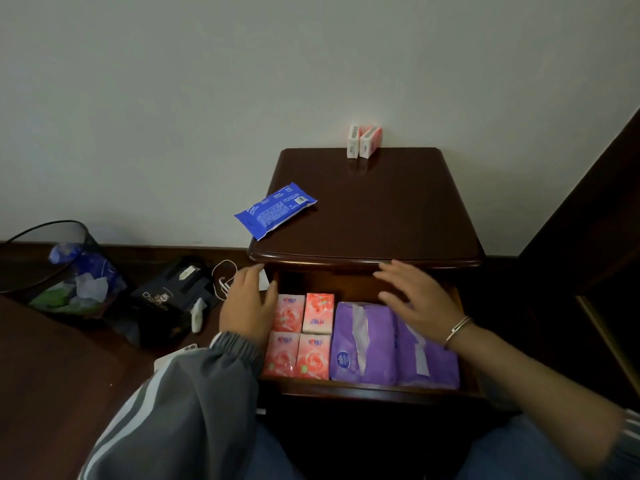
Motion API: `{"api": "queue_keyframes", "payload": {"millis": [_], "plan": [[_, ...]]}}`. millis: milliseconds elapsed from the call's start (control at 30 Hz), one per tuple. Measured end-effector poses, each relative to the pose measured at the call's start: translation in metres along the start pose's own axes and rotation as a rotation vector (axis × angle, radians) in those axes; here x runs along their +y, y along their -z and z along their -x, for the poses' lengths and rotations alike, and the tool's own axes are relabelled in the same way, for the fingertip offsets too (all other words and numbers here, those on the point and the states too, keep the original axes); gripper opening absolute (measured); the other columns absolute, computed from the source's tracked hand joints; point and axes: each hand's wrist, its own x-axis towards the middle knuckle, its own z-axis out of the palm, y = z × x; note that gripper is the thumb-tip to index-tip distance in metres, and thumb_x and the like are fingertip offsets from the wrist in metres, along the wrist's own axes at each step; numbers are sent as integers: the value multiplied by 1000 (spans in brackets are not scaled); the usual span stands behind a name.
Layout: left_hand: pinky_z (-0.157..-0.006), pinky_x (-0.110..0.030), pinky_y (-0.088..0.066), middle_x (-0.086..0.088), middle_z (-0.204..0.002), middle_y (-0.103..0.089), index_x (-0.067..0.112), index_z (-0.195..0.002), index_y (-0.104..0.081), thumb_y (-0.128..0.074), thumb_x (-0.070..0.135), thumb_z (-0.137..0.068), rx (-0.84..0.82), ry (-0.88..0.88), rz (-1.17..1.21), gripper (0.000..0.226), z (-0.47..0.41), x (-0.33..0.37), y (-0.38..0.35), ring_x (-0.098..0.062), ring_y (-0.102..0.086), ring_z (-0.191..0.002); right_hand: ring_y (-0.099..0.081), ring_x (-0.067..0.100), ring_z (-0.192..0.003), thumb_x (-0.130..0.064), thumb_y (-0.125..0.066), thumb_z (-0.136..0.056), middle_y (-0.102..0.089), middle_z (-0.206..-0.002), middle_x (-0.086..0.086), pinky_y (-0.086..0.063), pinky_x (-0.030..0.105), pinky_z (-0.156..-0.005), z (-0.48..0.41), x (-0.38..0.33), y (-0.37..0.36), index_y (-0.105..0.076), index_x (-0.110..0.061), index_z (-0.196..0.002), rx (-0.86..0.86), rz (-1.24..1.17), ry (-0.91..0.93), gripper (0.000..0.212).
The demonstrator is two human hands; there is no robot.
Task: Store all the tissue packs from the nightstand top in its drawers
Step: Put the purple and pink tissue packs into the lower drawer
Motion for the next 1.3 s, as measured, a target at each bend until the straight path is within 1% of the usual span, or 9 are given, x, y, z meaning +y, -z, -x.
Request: {"api": "queue_keyframes", "payload": {"millis": [167, 333, 467, 567, 733, 833, 967, 1133, 1300], "plan": [[-97, -39, -44, -12, -131, -51, 8, -130, -52, -55, 26, -92, 48, -174, -93, 42, -62, 20, 5, -27, -50, -118, -35, 25, -137, -28, -56, -91, -48, -141, 8, -30, 43, -112, -50, 41, 33, -53, -14, -131, 63, 141, -129, 42], [-105, -46, -34, -13, -146, -39, 12, -138, -47, -48, 38, -96, -38, -156, -197, 49, -127, 32, -12, -33, -38, -131, -25, 20, -142, -37, -50, -93, -37, -149, 1, -26, 39, -115, -101, 64, 39, -43, -21, -138, -47, 237, -189, 48], [-114, -48, -20, -8, -156, -22, 21, -148, -29, -34, 48, -98, -194, -118, -330, 58, -169, 34, -38, -29, -18, -143, -28, 19, -140, -39, -49, -93, -37, -149, 1, -28, 40, -114, -149, 74, 38, -44, -23, -137, -43, 267, -195, 47], [-114, -49, -21, -7, -155, -26, 21, -149, -25, -30, 51, -97, -201, -97, -363, 59, -188, 38, -59, -30, -25, -140, -37, 21, -135, -37, -50, -92, -41, -145, 3, -34, 39, -110, -192, 81, 37, -46, -22, -134, 25, 256, -224, 45], [-106, -48, -28, -9, -148, -36, 19, -148, -29, -31, 51, -96, -40, -48, -405, 60, -201, 48, -85, -32, -40, -126, -51, 29, -116, -46, -57, -85, -46, -132, 9, -46, 40, -90, -275, 85, 36, -45, -18, -128, 272, 74, -412, 52], [-102, -47, -30, -8, -144, -39, 20, -147, -31, -33, 51, -95, 10, -58, -402, 60, -202, 44, -90, -32, -43, -122, -48, 33, -118, -60, -62, -74, -42, -131, 10, -43, 43, -93, -330, 84, 35, -37, -21, -131, 372, -62, -582, 73], [-101, -44, -30, -6, -144, -40, 23, -146, -32, -34, 52, -94, 24, -44, -397, 60, -203, 42, -92, -29, -44, -121, -38, 36, -126, -70, -61, -65, -31, -141, 9, -39, 49, -97, -388, 79, 27, -20, -28, -141, 335, -55, -768, 96], [-102, -43, -28, -4, -144, -39, 24, -145, -34, -36, 53, -93, 18, -28, -342, 60, -203, 41, -91, -27, -41, -124, -44, 38, -117, -42, -57, -83, -35, -132, 12, -44, 41, -87, -394, 88, 12, -45, -14, -126, 333, 76, -761, 52], [-108, -43, -26, -12, -146, -38, 23, -145, -33, -44, 55, -89, -12, 43, -217, 65, -204, 41, -85, -30, -37, -131, -55, 37, -104, -40, -58, -86, -44, -124, 15, -44, 35, -85, -345, 86, 29, -50, -8, -117, 201, 67, -526, 46]]}}
